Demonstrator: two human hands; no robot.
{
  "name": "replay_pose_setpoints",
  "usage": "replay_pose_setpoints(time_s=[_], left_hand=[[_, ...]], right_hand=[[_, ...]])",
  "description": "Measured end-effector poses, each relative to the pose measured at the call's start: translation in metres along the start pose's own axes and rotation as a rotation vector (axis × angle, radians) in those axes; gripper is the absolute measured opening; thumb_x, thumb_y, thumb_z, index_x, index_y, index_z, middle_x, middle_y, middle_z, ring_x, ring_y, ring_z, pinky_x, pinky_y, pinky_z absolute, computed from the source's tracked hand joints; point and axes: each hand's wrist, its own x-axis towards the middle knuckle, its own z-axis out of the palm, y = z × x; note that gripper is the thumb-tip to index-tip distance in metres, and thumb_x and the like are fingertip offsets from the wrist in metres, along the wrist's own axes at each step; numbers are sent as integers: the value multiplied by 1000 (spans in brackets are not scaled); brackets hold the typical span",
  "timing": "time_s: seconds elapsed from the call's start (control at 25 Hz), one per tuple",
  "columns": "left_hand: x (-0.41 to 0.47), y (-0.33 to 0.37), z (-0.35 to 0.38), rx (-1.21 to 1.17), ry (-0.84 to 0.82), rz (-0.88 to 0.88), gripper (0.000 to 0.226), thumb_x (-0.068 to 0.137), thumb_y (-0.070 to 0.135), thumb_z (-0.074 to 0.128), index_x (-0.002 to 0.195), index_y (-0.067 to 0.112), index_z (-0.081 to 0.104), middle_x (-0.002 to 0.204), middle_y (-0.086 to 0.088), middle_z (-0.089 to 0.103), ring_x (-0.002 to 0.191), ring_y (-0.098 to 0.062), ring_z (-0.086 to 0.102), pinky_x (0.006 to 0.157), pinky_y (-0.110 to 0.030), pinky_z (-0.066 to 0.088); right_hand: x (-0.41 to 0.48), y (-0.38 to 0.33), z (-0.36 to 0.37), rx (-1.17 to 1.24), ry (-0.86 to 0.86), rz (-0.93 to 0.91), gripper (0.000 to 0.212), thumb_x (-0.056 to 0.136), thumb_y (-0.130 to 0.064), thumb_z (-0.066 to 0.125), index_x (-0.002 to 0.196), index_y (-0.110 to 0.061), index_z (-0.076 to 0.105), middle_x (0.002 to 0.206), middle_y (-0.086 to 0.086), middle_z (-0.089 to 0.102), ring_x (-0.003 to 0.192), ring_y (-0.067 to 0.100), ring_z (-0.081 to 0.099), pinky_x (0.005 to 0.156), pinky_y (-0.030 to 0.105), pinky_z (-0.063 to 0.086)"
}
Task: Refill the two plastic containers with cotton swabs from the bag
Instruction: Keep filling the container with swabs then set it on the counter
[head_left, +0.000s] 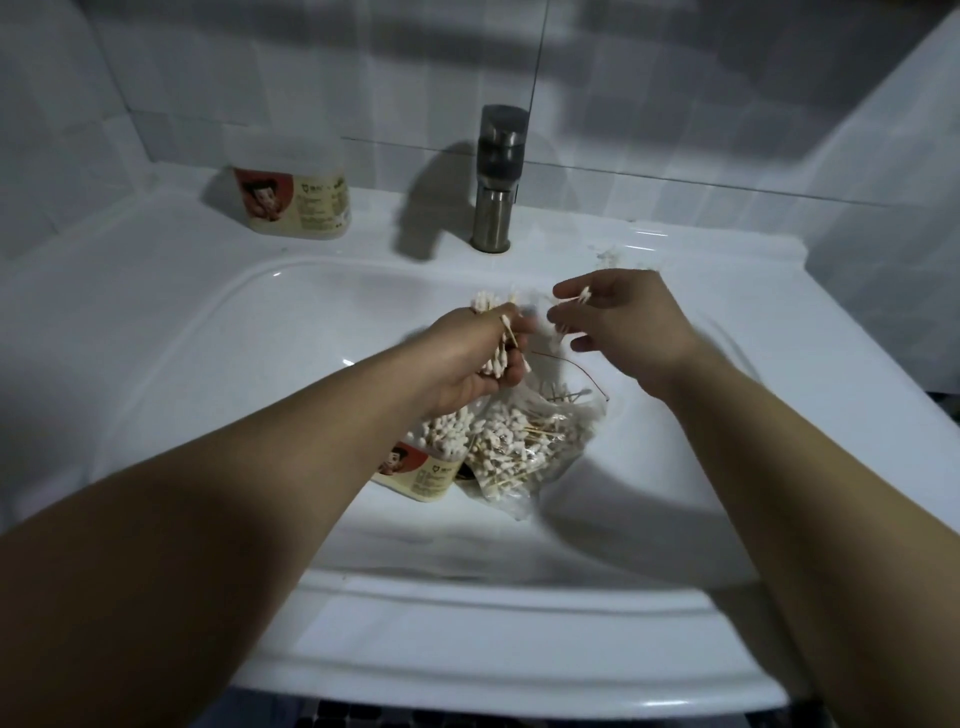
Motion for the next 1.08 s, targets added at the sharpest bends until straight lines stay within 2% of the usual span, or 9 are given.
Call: replay_pose_setpoints(time_s=[0.12, 0.28, 0.36, 0.48, 0.56, 0.68, 0.76, 0.88, 1.08], left_hand=[[3, 1, -1, -45, -1, -13, 20, 105, 12, 49, 97, 7, 66, 68, -3, 60, 58, -11, 54, 63, -25, 56], [3, 1, -2, -114, 3, -21, 17, 103, 5, 50, 97, 2, 66, 73, -8, 64, 67, -14, 61, 71, -32, 64], [1, 1, -2, -115, -9, -20, 16, 103, 3, 51, 101, -1, 66, 84, -13, 68, 79, -19, 65, 73, -34, 65], [4, 0, -2, -94, -25, -22, 24, 103, 3, 49, 117, -5, 66, 115, -23, 72, 99, -27, 68, 72, -33, 65], [5, 0, -2, -49, -23, -9, 24, 104, 5, 50, 119, -3, 67, 110, -21, 74, 94, -25, 69, 73, -32, 64], [4, -2, -3, 111, 5, 39, 18, 105, 13, 52, 110, 6, 67, 80, -6, 70, 68, -13, 59, 60, -26, 51], [5, -3, -3, 197, 4, 76, 17, 105, 15, 51, 106, 10, 67, 81, -3, 70, 63, -10, 53, 55, -24, 42], [7, -6, 0, 246, -36, 123, 18, 107, 18, 50, 113, 12, 65, 88, -4, 69, 62, -8, 49, 50, -22, 38], [7, -8, -2, 312, -82, 140, 19, 108, 21, 49, 109, 10, 65, 89, -3, 67, 64, -6, 49, 52, -21, 41]], right_hand=[[-4, 0, 7, -61, -115, -61, 20, 89, -4, 74, 107, -12, 73, 77, 6, 76, 71, 16, 73, 69, 31, 60], [-2, 2, 8, -192, -73, -140, 19, 86, -10, 77, 100, -23, 76, 78, 7, 76, 60, 16, 68, 70, 34, 60], [-4, 1, 7, -176, -79, -158, 19, 85, -10, 78, 96, -26, 76, 77, 4, 77, 60, 15, 67, 70, 32, 60], [-7, -1, 12, -178, -144, -184, 19, 85, -8, 78, 97, -23, 78, 75, -1, 76, 63, 11, 67, 68, 27, 58], [-7, -1, 14, -193, -132, -191, 17, 86, -8, 77, 95, -22, 79, 74, -2, 75, 62, 9, 68, 66, 24, 56], [-4, -2, 10, -96, -50, -142, 13, 84, -9, 80, 88, -22, 78, 66, -3, 70, 60, 14, 67, 66, 28, 59], [-4, -3, 8, 13, -25, -93, 13, 84, -3, 79, 89, -14, 76, 63, -3, 67, 59, 16, 66, 64, 28, 59], [-3, -3, 10, 132, -42, -58, 11, 84, 5, 76, 94, 0, 73, 74, 14, 70, 63, 26, 67, 65, 32, 59], [-5, -4, 12, 234, -59, -11, 14, 84, 8, 73, 98, 4, 70, 72, 21, 67, 60, 29, 65, 63, 33, 57]])
